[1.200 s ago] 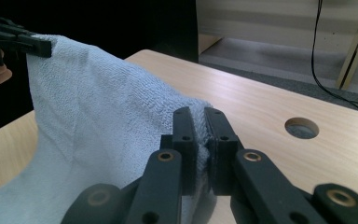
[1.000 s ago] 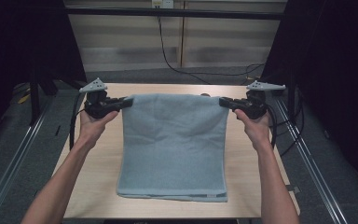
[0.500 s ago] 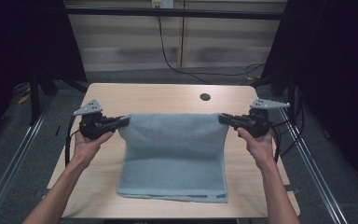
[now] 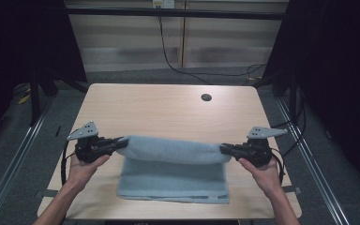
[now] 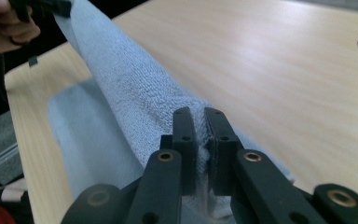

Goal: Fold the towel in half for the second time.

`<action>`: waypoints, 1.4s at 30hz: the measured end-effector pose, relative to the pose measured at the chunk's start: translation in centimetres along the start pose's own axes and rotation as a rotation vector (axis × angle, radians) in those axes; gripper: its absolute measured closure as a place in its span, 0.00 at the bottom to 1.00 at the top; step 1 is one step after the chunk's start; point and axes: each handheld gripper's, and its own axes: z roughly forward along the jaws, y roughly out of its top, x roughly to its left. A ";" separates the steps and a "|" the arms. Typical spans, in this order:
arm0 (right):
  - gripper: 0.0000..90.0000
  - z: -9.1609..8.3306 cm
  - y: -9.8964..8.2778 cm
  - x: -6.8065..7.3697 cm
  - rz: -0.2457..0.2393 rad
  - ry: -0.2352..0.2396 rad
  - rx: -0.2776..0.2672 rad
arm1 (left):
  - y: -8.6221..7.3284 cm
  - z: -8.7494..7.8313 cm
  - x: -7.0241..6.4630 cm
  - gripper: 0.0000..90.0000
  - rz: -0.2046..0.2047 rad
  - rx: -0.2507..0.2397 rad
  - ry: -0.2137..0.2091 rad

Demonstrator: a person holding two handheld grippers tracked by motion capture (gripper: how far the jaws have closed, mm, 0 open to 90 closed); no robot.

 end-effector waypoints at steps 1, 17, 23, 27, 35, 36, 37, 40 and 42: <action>0.93 0.1 -0.4 0.2 0.002 0.000 0.010 | -0.5 -0.1 -0.3 0.91 0.005 0.011 -0.005; 0.91 1.3 -8.1 2.8 0.050 0.007 0.159 | -6.4 0.8 -2.6 0.90 0.023 0.196 -0.044; 0.82 0.6 -9.3 3.5 0.066 0.028 0.168 | -7.9 -0.3 -3.9 0.83 0.025 0.233 -0.077; 0.67 -0.3 -9.8 4.0 0.080 0.030 0.143 | -8.2 -1.6 -4.5 0.71 0.009 0.201 -0.119; 0.51 -1.7 -7.7 3.5 0.085 -0.020 0.047 | -6.0 -2.3 -2.7 0.45 -0.038 0.119 -0.010; 0.49 -1.7 -7.5 3.2 0.085 -0.029 0.038 | -5.6 -2.2 -2.2 0.43 -0.034 0.119 0.007; 0.48 -1.7 -7.2 2.9 0.098 -0.038 0.027 | -5.3 -2.2 -1.6 0.43 -0.032 0.131 0.028; 0.44 -1.5 -6.5 1.7 0.093 -0.084 0.006 | -4.7 -2.6 0.5 0.40 -0.047 0.119 0.102; 0.42 -1.6 -6.3 0.6 0.110 -0.111 -0.012 | -4.7 -2.8 1.7 0.39 -0.081 0.103 0.162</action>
